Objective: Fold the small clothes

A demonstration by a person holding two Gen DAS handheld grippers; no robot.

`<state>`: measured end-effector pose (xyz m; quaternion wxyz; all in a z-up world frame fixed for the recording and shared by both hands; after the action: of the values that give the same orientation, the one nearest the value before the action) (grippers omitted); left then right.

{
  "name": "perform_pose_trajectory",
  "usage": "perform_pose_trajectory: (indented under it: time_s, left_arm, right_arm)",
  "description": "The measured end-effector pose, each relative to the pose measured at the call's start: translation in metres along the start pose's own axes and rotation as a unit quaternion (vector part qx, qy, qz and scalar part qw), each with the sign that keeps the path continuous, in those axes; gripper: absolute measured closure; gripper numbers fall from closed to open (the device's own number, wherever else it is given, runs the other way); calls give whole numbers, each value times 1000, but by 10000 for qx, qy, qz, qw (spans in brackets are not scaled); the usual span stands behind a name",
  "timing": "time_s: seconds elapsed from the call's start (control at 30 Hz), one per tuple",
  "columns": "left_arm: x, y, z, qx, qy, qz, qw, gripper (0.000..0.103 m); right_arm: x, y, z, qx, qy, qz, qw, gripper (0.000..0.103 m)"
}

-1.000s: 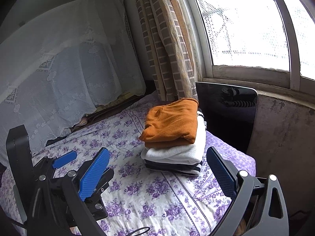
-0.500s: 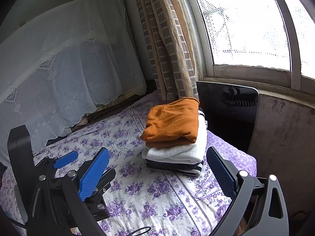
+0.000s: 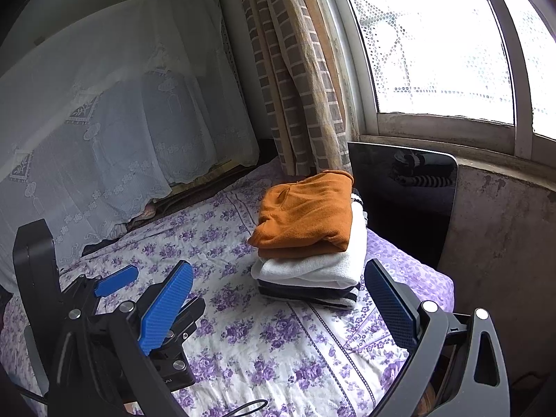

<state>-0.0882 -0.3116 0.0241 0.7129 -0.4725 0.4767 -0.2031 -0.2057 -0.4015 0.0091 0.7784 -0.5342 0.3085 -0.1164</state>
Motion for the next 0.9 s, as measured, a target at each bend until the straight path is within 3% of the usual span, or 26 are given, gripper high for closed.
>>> perform_pose_trajectory:
  time_s: [0.9]
  left_arm:
    - [-1,2,1,14,49,9,10000,5]
  right_arm:
    - [-2,-1,2,1,8,-7,10000,4]
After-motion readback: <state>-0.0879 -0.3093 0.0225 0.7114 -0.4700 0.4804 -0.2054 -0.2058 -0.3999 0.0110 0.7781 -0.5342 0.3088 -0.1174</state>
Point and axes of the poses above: each gripper's, at about its wrist camera, not at the fingertips, and x roughly the way its jaws point, z to its left, y to its underside, the point moved 4 cm from there along x, roughly the way its jaws point, and after that the axes turned 2 degrees about -z, right-handed, at the moved point
